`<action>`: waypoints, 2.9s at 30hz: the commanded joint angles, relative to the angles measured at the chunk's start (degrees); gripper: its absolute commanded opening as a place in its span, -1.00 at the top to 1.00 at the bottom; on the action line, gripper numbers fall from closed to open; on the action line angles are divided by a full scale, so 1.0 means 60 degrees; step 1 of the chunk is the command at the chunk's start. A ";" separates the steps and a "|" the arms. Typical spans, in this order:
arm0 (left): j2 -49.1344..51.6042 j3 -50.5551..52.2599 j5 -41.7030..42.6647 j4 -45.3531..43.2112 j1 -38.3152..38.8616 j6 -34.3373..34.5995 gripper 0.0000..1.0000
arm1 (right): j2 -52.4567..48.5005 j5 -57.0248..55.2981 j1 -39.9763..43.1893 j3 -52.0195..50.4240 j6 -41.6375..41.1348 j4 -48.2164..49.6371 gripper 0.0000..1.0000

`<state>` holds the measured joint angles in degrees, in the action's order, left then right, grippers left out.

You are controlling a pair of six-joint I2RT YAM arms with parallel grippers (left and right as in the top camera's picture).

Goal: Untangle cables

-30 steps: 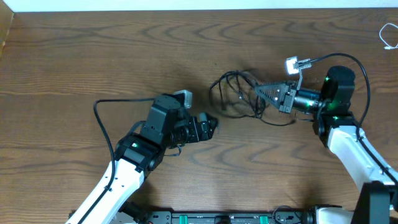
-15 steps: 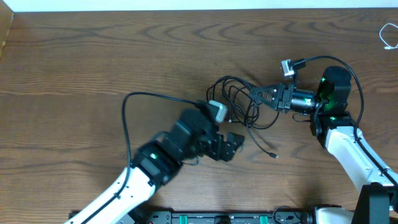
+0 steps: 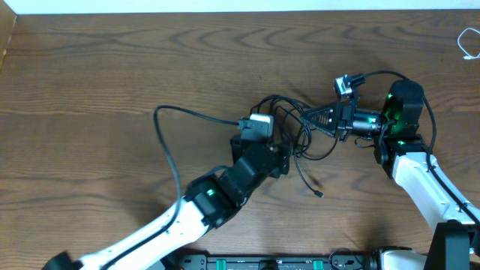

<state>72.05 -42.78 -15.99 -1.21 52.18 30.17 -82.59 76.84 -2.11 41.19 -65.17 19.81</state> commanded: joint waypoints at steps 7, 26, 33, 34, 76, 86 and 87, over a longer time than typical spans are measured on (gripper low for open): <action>0.0969 -0.0029 0.0812 -0.0714 0.0022 0.0095 -0.61 | 0.0087 0.0335 -0.0102 0.0044 -0.0215 0.0025 0.98; 0.2521 -0.0033 0.1279 -0.3115 0.0022 0.0095 -0.11 | 0.0087 0.0372 -0.0284 0.0044 -0.0761 0.0022 0.98; 0.2881 -0.0033 0.1231 -0.3945 0.0022 0.0095 -0.59 | 0.0087 0.0372 -0.0393 0.0044 -0.0991 0.0022 0.98; 0.2947 -0.0033 0.1231 -0.3974 0.0022 0.0098 -0.61 | 0.0087 0.0372 -0.0412 0.0044 -0.1042 0.0022 0.98; -0.2033 -0.0033 0.2095 0.2135 0.0022 -0.0255 -0.13 | 0.0087 -0.1963 0.0379 0.0044 1.0531 -0.6138 -0.23; -0.2674 -0.0033 0.0102 0.4998 -0.0885 0.3104 -0.66 | 0.0084 -0.5537 -0.2572 0.0044 0.7078 -0.8083 -0.27; -0.2743 -0.0033 0.0160 0.5202 -0.0943 0.3104 -0.65 | 0.0084 -0.5537 -0.2725 0.0044 0.6823 -0.8320 -0.31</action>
<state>57.76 -42.76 -12.43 27.40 47.92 43.94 -82.46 46.41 -15.84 41.43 -17.45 -28.23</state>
